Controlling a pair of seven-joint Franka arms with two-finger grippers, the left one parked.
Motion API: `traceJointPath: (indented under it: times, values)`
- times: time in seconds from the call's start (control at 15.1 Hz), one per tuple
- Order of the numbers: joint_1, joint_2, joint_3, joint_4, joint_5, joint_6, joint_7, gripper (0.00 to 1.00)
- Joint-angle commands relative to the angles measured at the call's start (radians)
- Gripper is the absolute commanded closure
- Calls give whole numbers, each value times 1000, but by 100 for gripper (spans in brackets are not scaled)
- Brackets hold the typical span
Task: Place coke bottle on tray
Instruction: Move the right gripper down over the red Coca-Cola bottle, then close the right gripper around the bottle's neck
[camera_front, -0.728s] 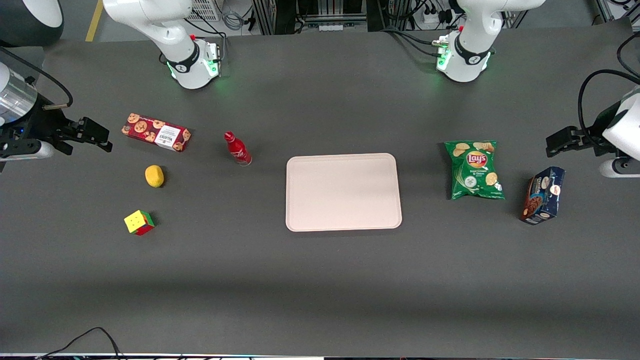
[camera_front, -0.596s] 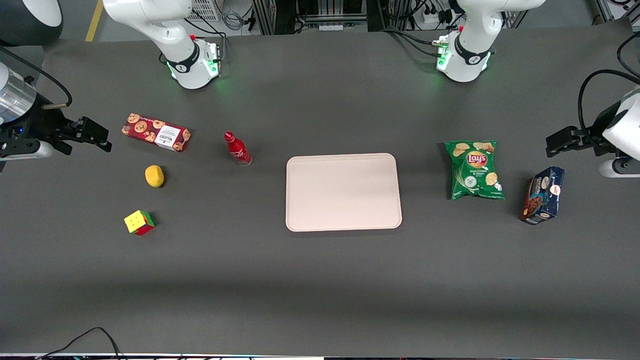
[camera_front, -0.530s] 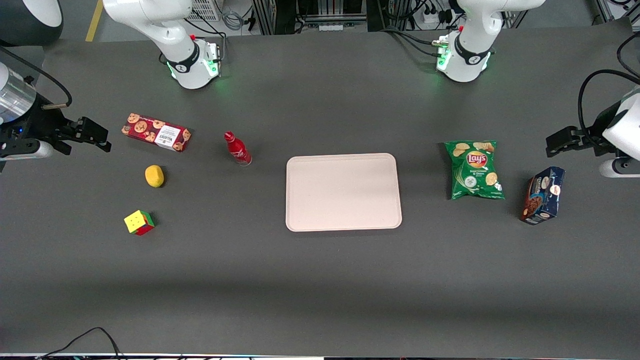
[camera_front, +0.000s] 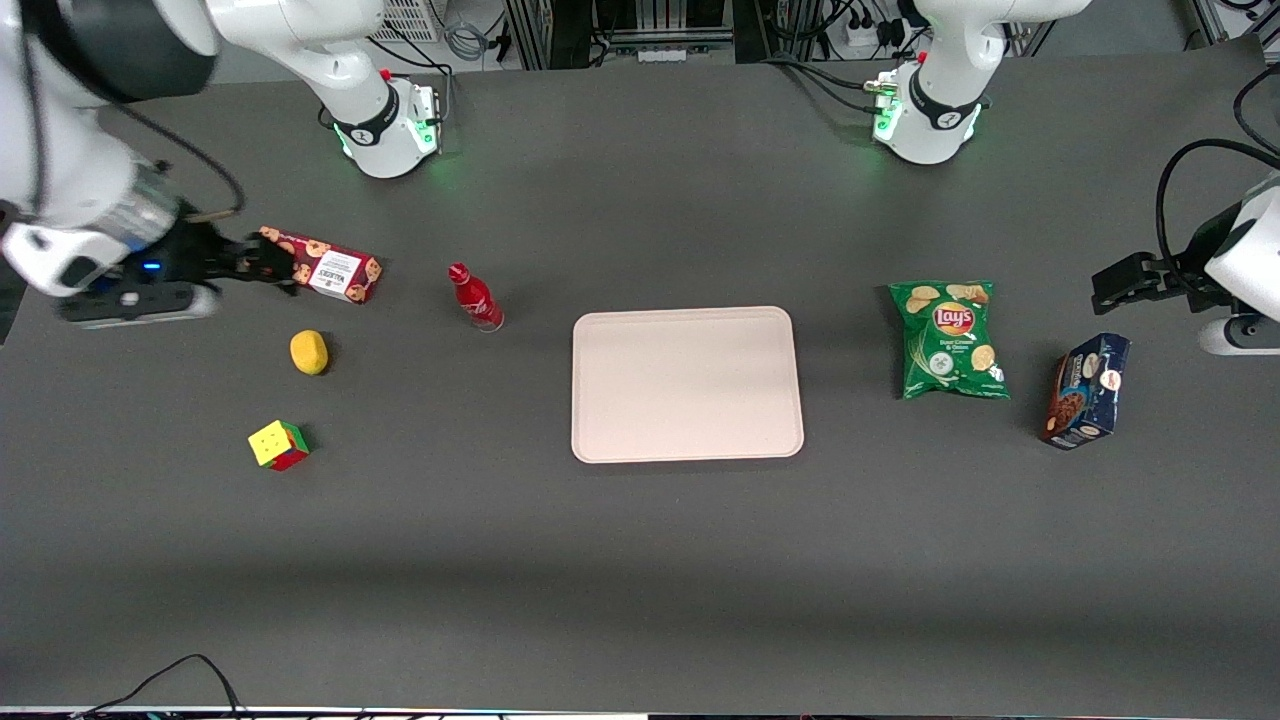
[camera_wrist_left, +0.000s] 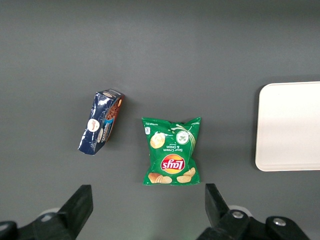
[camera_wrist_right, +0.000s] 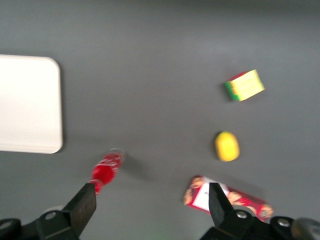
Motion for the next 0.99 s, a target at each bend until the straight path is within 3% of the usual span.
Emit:
traceJointPath:
  times: [0.0,0.46,0.93]
  values:
    - [2,-5,124,-77,32,48,151,0]
    - [1,-16,267,-355,76,352,245,0]
    - [2,-14,299,-502,78,473,262,0]
